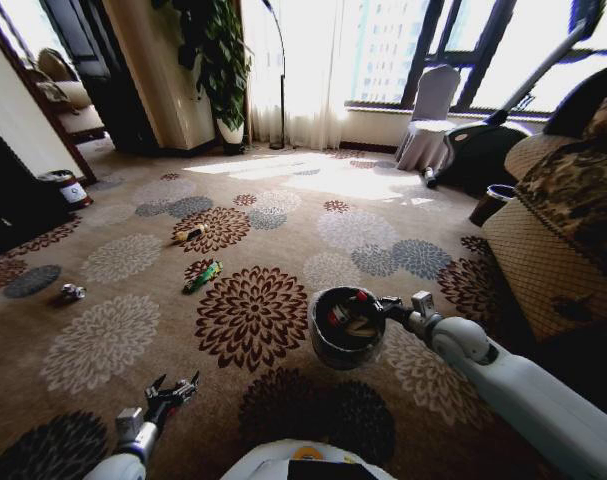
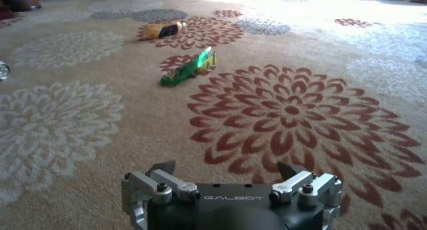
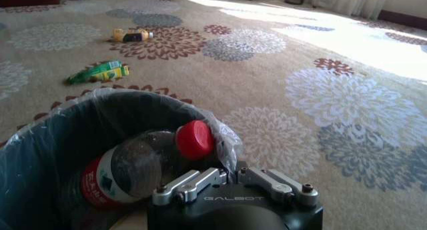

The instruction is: Pick up the trash from the ground and place it into the trash bin.

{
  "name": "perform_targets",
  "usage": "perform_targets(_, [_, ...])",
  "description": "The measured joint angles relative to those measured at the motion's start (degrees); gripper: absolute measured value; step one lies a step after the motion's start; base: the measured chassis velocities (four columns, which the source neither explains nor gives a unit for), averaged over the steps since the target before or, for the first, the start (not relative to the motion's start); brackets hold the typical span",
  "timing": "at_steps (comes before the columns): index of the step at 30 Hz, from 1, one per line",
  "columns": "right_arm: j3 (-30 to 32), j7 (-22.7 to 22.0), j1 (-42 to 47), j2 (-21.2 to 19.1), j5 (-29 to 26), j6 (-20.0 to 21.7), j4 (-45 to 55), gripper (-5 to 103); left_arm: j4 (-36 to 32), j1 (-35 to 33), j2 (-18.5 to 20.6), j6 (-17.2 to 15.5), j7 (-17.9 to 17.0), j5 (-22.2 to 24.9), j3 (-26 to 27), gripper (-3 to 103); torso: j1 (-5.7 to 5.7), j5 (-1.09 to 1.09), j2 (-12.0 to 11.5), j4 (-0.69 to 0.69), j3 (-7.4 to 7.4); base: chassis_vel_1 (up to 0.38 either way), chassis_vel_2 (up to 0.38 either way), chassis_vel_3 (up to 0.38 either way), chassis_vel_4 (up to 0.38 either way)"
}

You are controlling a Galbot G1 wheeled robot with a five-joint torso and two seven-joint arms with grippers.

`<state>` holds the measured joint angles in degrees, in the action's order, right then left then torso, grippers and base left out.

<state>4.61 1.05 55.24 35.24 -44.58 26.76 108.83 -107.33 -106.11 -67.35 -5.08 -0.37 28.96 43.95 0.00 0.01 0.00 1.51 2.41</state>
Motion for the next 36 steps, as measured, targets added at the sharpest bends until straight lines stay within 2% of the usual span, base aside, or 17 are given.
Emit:
perform_targets(17, [0.06, 0.0, 0.89, -0.06, 0.66, 0.01, 0.69, 3, 0.97, 1.59, -1.2, -1.42, -0.58, -1.18, -3.22, 100, 0.0, -0.04, -0.01, 0.02, 0.0, 0.15, 0.106, -0.149, -0.115])
perform_targets(21, [-0.62, 0.02, 0.66, 0.52, 0.58, -0.17, 0.74, 3, 4.84, 3.96, -1.26, -2.62, -0.6, -2.69, -5.07, 100, 0.0, 0.02, -0.01, 0.02, 0.0, 0.222, 0.053, -0.198, -0.035])
perform_targets(23, [-1.25, 0.03, 0.41, 0.82, 0.61, -0.32, 0.8, 3, 7.09, 6.0, -1.89, -4.24, -1.35, -3.42, -7.32, 100, -0.01, -0.08, -0.01, 0.0, -0.02, 0.11, -0.024, -0.119, 0.017])
perform_targets(25, [-1.43, 0.02, 0.35, 0.88, 0.62, -0.33, 0.99, 3, 7.51, 6.76, -2.22, -5.23, -2.09, -3.49, -8.51, 100, -0.01, -0.07, -0.01, 0.0, -0.02, 0.051, -0.036, -0.09, 0.012])
perform_targets(28, [-1.48, 0.01, 0.47, 0.76, 0.57, -0.34, 1.53, 3, 7.82, 7.87, -2.4, -6.82, -2.69, -3.97, -10.56, 100, 0.0, 0.04, -0.01, 0.0, 0.0, 0.017, 0.0, -0.005, 0.004])
perform_targets(36, [-0.79, 0.0, 1.12, -0.64, 0.22, -0.64, 1.78, 3, 12.86, 11.89, -1.48, -7.38, -2.94, -5.12, -12.27, 100, 0.0, -0.01, -0.01, 0.0, 0.0, -0.009, -0.001, 0.019, -0.002])
